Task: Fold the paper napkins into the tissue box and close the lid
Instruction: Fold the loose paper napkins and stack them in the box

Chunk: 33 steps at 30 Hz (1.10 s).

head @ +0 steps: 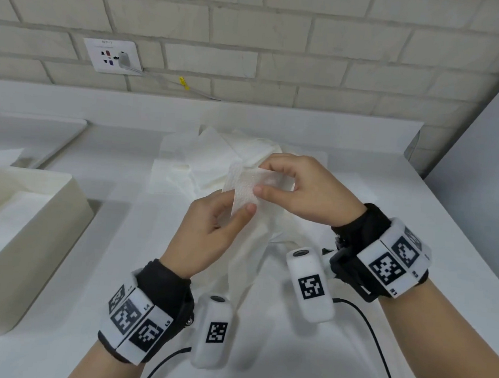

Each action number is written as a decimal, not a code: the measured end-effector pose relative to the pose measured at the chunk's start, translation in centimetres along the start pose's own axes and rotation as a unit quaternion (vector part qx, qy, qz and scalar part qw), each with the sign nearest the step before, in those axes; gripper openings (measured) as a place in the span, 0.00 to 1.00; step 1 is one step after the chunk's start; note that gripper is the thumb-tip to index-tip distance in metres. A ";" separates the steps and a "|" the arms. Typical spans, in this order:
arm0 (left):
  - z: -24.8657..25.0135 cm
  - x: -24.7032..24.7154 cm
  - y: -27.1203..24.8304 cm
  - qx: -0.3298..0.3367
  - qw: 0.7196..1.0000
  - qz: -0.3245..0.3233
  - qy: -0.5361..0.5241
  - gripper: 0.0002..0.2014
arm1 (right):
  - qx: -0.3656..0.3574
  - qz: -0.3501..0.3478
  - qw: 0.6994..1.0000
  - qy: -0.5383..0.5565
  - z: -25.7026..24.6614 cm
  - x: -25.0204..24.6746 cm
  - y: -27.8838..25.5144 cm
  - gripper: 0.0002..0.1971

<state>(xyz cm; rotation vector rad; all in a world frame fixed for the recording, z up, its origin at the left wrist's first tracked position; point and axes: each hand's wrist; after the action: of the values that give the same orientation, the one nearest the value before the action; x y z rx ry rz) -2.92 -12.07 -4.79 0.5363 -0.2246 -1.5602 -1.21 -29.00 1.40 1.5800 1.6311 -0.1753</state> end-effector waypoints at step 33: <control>-4.5 0.7 1.5 -0.187 0.958 0.206 -0.074 0.17 | 0.180 -0.250 0.870 -0.385 11.3 2.6 -2.5 0.39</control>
<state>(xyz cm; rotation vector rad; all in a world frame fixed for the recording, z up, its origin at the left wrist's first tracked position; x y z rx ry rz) 0.51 -12.08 -8.19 0.0655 -0.1374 -1.1925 2.10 -34.50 -8.53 1.0565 1.3379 -1.2800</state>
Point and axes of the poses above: each hand's wrist, its own y-axis towards the middle knuckle, its own x-axis out of the palm, z = x × y, and after that the axes turned 14 degrees about z, right-handed
